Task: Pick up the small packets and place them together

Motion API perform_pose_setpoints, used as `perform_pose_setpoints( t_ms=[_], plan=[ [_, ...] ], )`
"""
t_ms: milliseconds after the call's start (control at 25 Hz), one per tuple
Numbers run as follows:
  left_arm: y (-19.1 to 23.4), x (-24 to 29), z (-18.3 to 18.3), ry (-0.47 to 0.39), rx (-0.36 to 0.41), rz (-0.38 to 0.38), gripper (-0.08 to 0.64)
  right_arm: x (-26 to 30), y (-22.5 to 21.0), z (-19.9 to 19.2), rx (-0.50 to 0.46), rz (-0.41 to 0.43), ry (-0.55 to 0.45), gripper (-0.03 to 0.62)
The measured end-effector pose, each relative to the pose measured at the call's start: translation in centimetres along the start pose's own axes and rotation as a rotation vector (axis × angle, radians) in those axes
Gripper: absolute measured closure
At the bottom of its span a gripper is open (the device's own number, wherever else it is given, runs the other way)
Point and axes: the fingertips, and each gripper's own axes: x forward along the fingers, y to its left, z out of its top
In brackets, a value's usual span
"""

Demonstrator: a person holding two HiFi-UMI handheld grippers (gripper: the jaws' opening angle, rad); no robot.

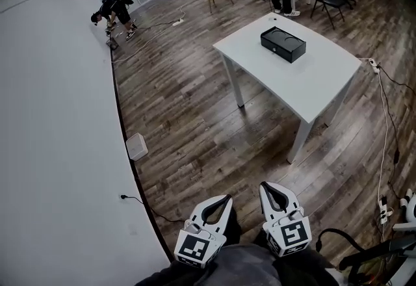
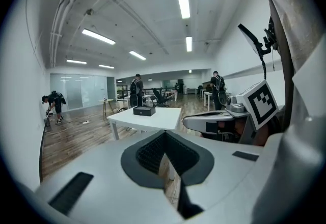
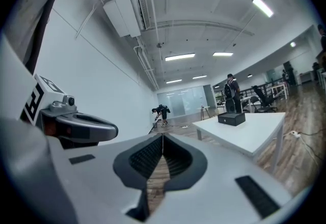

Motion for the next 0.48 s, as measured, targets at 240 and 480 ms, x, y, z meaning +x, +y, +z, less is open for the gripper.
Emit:
perform_pose_setpoints(
  t_ms=[240,480],
  plan=[
    [3.9,1.5,-1.7,-0.023,-0.06,-0.007,0.557,3.5,-0.3,-0.9,-0.021,-0.019,0.046,0.588],
    [10.6,3.1,-0.6,-0.086,-0.082,-0.034,0.557,9.4,-0.2,0.3,-0.009,-0.069,0.055,0.588]
  ],
)
